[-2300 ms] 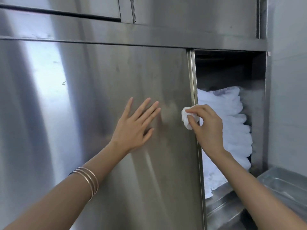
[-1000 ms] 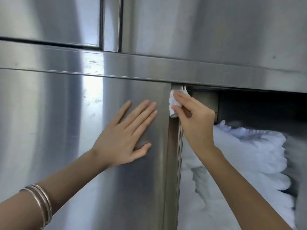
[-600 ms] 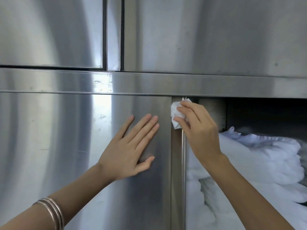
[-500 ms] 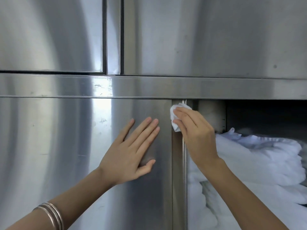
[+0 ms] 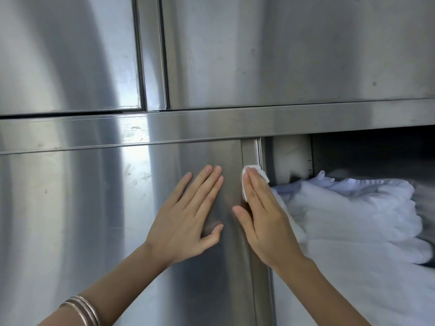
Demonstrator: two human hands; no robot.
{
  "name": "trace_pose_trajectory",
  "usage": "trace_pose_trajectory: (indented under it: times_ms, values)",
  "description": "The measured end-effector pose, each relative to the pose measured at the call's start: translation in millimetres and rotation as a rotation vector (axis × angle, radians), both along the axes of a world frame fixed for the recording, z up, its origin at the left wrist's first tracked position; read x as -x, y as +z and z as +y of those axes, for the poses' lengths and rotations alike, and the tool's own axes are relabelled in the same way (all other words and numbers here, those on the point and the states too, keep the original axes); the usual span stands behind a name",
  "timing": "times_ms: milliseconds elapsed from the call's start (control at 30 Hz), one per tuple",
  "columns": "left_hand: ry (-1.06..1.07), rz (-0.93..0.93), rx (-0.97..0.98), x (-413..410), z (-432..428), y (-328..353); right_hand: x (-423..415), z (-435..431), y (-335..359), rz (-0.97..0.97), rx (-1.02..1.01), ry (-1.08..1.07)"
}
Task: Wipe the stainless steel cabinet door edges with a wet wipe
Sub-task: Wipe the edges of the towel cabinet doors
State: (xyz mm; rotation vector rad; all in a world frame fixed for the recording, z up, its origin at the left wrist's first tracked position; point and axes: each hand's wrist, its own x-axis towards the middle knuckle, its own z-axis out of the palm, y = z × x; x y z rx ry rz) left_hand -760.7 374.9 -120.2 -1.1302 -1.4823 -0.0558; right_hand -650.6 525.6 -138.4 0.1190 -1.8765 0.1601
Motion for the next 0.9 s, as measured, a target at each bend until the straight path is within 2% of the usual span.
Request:
trace_pose_trajectory:
  times_ms: [167,400,533,767,900]
  values:
    - [-0.041,-0.041,0.001,-1.7,-4.3,1.6,1.6,-2.9,28.7,-0.068,-0.011,-0.026]
    - [-0.007,-0.033,0.062,0.2,-14.4,3.7,-1.0,-8.8,12.9,-0.072,-0.024,-0.016]
    - [0.01,-0.022,0.063,2.5,-15.5,2.4,5.1,-6.5,48.4,0.015,-0.11,-0.078]
    - [0.016,-0.028,0.058,3.4,-20.4,1.9,7.4,12.2,32.9,0.287,-0.29,-0.226]
    - [0.013,-0.017,0.053,6.3,-22.4,1.7,18.0,13.1,38.1,0.321,-0.289,-0.169]
